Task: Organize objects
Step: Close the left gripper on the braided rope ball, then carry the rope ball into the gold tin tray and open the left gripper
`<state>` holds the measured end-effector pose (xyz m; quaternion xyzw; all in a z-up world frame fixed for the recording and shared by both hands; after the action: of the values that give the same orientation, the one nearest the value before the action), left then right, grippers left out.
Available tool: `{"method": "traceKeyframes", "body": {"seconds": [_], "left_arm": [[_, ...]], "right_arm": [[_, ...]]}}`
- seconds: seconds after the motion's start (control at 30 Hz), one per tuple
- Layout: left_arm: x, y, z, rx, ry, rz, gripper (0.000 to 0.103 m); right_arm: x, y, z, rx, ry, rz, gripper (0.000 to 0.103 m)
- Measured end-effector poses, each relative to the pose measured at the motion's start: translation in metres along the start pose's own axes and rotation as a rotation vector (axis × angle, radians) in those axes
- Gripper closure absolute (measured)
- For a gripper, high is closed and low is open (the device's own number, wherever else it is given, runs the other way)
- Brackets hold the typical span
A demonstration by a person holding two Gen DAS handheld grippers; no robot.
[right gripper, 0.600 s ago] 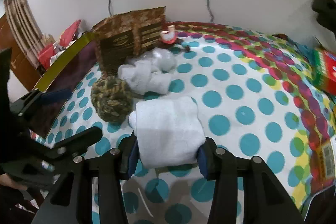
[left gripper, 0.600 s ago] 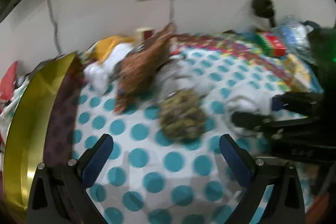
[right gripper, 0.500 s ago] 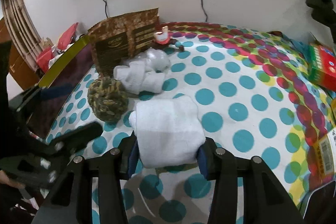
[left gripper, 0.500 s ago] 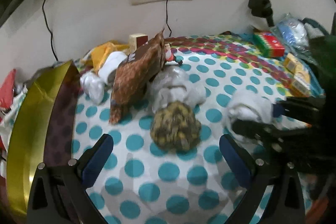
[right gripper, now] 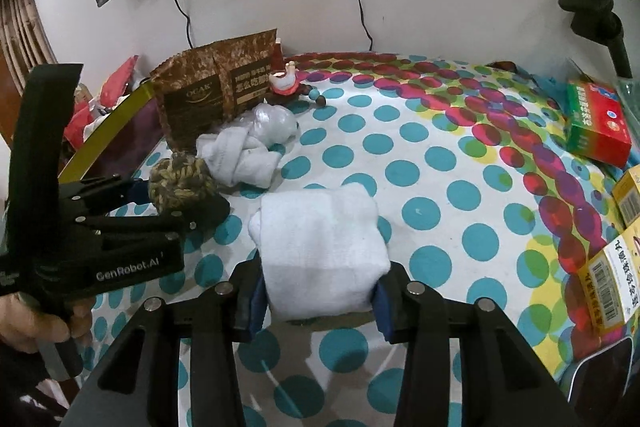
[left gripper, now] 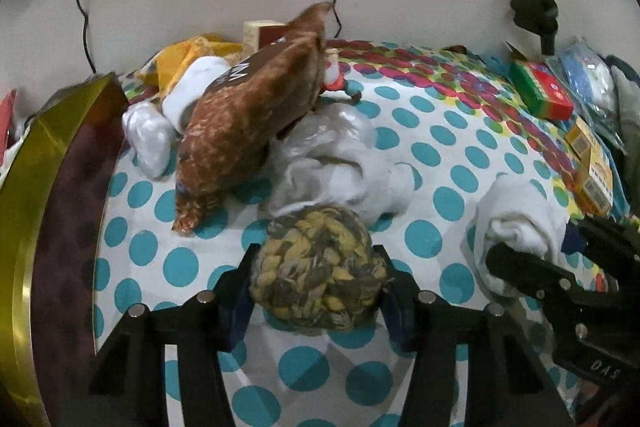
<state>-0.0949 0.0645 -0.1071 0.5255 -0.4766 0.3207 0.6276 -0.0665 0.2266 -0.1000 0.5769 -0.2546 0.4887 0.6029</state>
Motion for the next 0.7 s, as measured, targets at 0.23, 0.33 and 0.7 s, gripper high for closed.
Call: {"method": "traceKeyframes", "body": {"seconds": [0.23, 0.33, 0.7], "left_arm": [[0.015, -0.012, 0.004, -0.008, -0.039, -0.005, 0.049], [0.031, -0.02, 0.008, -0.012, -0.045, -0.026, 0.049], [0.101, -0.037, 0.074, 0.084, 0.023, -0.098, 0.049]], "right_arm": [[-0.002, -0.001, 0.002, -0.005, -0.01, 0.002, 0.063], [-0.002, -0.001, 0.005, -0.002, -0.019, -0.001, 0.064], [-0.001, 0.002, 0.015, -0.004, -0.082, -0.033, 0.064]]}}
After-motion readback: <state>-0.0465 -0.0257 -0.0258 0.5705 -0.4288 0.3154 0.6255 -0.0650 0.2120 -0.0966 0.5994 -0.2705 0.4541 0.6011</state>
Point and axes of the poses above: each gripper's, at about its wrist camera, not at the fingertips, and x roughly against the way its jaws point, z to its left, y to its top, the point moved 1 cm from there along -x, roughly the way its jaws point, and after that the axes turned 14 degrees about z, right-handed, at the moved point
